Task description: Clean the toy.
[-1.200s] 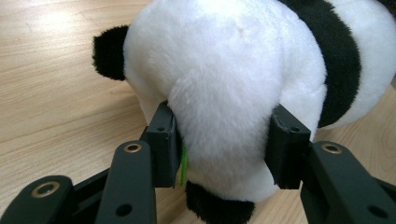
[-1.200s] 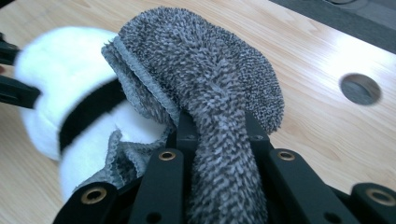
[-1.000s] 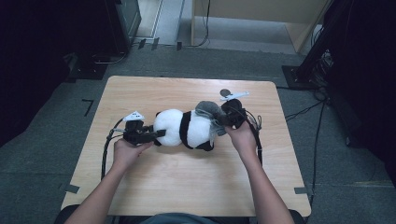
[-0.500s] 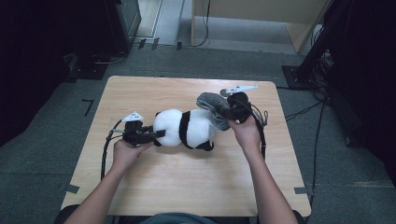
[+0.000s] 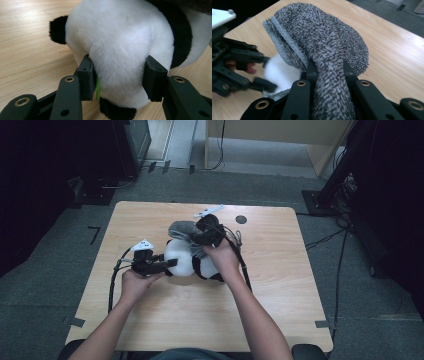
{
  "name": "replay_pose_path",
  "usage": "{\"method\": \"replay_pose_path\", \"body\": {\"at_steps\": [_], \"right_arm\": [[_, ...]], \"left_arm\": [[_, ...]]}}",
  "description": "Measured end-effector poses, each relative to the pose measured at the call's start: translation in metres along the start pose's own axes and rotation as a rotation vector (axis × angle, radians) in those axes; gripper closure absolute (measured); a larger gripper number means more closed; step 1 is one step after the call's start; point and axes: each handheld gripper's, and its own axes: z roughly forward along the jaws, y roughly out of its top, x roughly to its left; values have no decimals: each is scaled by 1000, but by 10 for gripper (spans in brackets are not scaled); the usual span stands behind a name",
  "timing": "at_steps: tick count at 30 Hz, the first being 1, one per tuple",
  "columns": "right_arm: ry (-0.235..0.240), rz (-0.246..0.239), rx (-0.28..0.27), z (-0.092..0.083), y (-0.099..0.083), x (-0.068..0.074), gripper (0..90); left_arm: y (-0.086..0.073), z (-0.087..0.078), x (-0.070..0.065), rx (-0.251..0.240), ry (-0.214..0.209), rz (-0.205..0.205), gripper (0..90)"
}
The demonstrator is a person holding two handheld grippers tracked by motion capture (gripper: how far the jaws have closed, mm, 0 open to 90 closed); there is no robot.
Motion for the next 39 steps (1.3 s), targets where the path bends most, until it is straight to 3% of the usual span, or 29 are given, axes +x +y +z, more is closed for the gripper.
{"method": "replay_pose_path", "body": {"at_steps": [6, 8, 13, 17, 23, 32, 39], "right_arm": [[19, -47, 29, 30, 16, 26, 758], [34, -63, 65, 43, 16, 35, 757], [13, -121, 87, 50, 10, 38, 758], [-10, -124, 89, 41, 3, 28, 758], [-35, -57, 88, 20, -15, -1, 758], [-79, -17, 47, -18, -30, -33, 759], [-90, 50, 4, -40, -50, -55, 758]], "left_arm": [[1, -1, -2, -2, 10, 5, 516], [1, -1, -3, 6, 20, 9, 516], [0, 0, -1, 13, 20, -1, 520], [0, 0, 0, 19, 23, -17, 525], [0, 0, 1, 24, 17, -16, 524], [1, 0, 1, 21, 12, -21, 523], [0, 0, 1, 21, 8, -20, 522]]}}
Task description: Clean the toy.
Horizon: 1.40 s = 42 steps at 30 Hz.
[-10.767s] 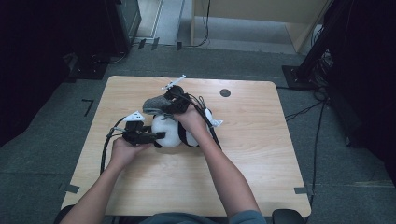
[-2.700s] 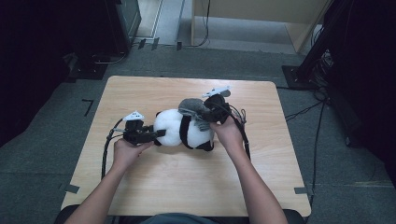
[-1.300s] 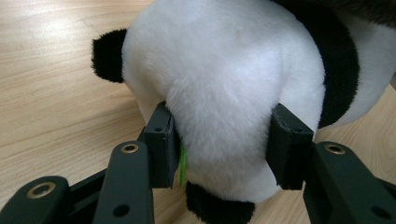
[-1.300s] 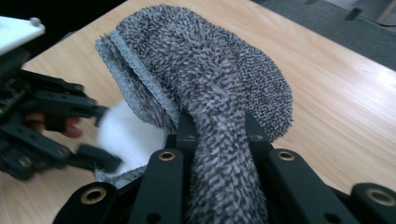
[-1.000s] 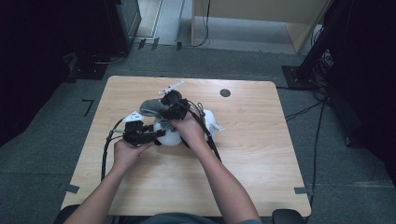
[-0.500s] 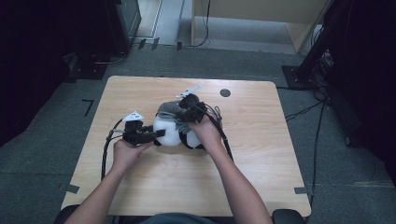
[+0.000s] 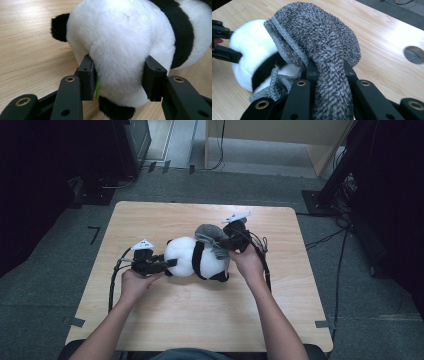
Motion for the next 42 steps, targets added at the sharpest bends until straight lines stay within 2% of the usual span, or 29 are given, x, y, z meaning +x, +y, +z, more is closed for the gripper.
{"method": "replay_pose_path", "body": {"at_steps": [4, 5, 6, 7, 9, 12, 14, 16, 20, 24, 28, 34, 37, 42], "right_arm": [[-32, 25, -14, -12, -9, -12, 762], [-65, 20, -42, -18, -12, -14, 763], [-82, 19, -63, -22, -14, -16, 763], [-83, 39, -91, -27, -17, -20, 763], [-56, 74, -115, -29, -22, -25, 763], [-12, 78, -99, -20, -31, -25, 763], [-5, 77, -81, -12, -36, -21, 764], [-16, 75, -93, -7, -44, -19, 766], [-1, 120, -112, -2, -58, -25, 769], [6, 139, -102, 0, -71, -27, 771], [35, 189, -83, 6, -82, -31, 772], [64, 208, -18, 17, -90, -33, 772], [89, 224, -30, 19, -93, -36, 773], [81, 197, 78, 38, -102, -30, 770]], "left_arm": [[0, -1, -1, 2, -1, 2, 522], [-1, -1, -1, 4, 0, 4, 524], [-1, -1, -2, 4, 5, 4, 524], [-2, -1, -3, 3, 7, 4, 525], [-2, -2, -3, 3, 10, 4, 525], [-4, -1, -5, 0, 14, -3, 525], [-5, -1, -6, 3, 21, 0, 525], [-5, -1, -7, -5, 24, -2, 525], [-5, 0, -8, -11, 26, 3, 525], [-6, 0, -7, -12, 23, 0, 524], [-6, 0, -6, -11, 20, -3, 522], [-6, 0, -4, -10, 12, -7, 519], [-6, 0, -3, -10, 8, -8, 517], [-5, 1, -3, -4, 9, -8, 516]]}}
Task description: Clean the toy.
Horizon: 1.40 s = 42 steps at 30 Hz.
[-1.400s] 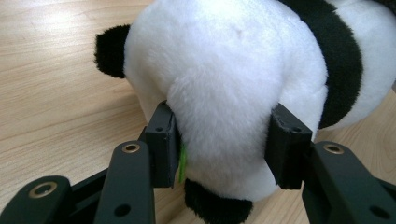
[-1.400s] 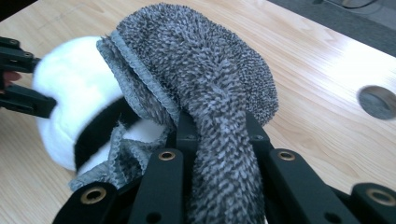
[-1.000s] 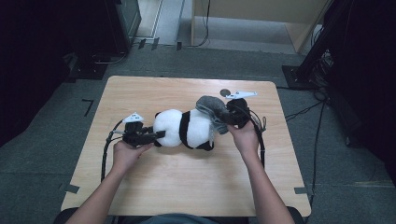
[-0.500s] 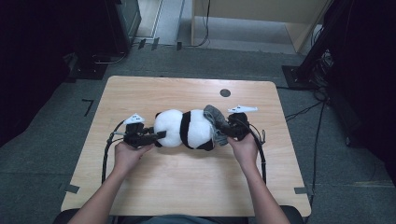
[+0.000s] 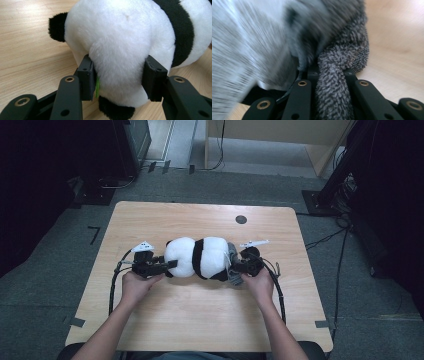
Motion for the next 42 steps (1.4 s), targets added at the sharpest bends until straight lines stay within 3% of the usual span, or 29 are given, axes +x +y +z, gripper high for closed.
{"method": "replay_pose_path", "body": {"at_steps": [3, 6, 10, 13, 17, 21, 26, 29, 31, 34, 36, 42], "right_arm": [[-3, 0, 3, 3, -1, -1, 768], [-38, 13, -1, -5, -1, -8, 767], [-75, 73, -68, -25, 1, -24, 766], [-96, 84, -110, -39, 5, -31, 766], [-113, 62, -182, -58, 13, -26, 765], [-81, 18, -227, -67, 26, -8, 763], [3, -48, -250, -63, 38, 26, 763], [-9, -81, -240, -53, 37, 36, 768], [-10, -74, -258, -48, 33, 33, 771], [-76, -115, -252, -39, 24, 29, 773], [-60, -95, -267, -37, 21, 26, 774], [-54, -62, -233, -37, 17, 18, 774]], "left_arm": [[0, -1, 0, 7, -2, -2, 515], [0, -1, 1, 8, -7, -8, 513], [1, -1, 2, 11, -10, -8, 513], [1, -1, 2, 10, -13, -8, 512], [1, 0, 1, 8, -10, -9, 512], [0, 0, -1, 4, -5, -2, 512], [-1, 1, -6, 10, 9, 12, 510], [-2, 1, -6, 11, 9, 5, 510], [-2, 1, -5, 5, 2, 2, 509], [-3, 2, -8, -9, 5, 8, 506], [-3, 2, -7, -10, 6, 9, 506], [-3, 1, -5, -9, 0, 4, 504]]}}
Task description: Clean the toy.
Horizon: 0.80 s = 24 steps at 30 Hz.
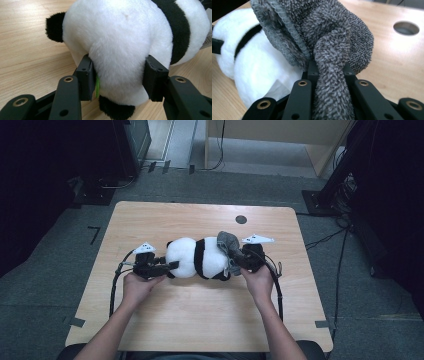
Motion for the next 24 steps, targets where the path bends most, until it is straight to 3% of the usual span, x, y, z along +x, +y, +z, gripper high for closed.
{"method": "replay_pose_path", "body": {"at_steps": [8, 13, 18, 24], "right_arm": [[-23, 21, 81, 9, -10, -8, 775], [20, 58, 157, 23, -19, -10, 775], [9, 47, 222, 33, -23, -9, 773], [-18, 39, 241, 24, -17, -14, 772]], "left_arm": [[1, 0, 3, 4, -5, -6, 503], [1, 0, 4, 11, -4, -10, 503], [1, -1, 5, 11, -6, -9, 502], [1, -1, 5, 14, -6, -4, 500]]}}
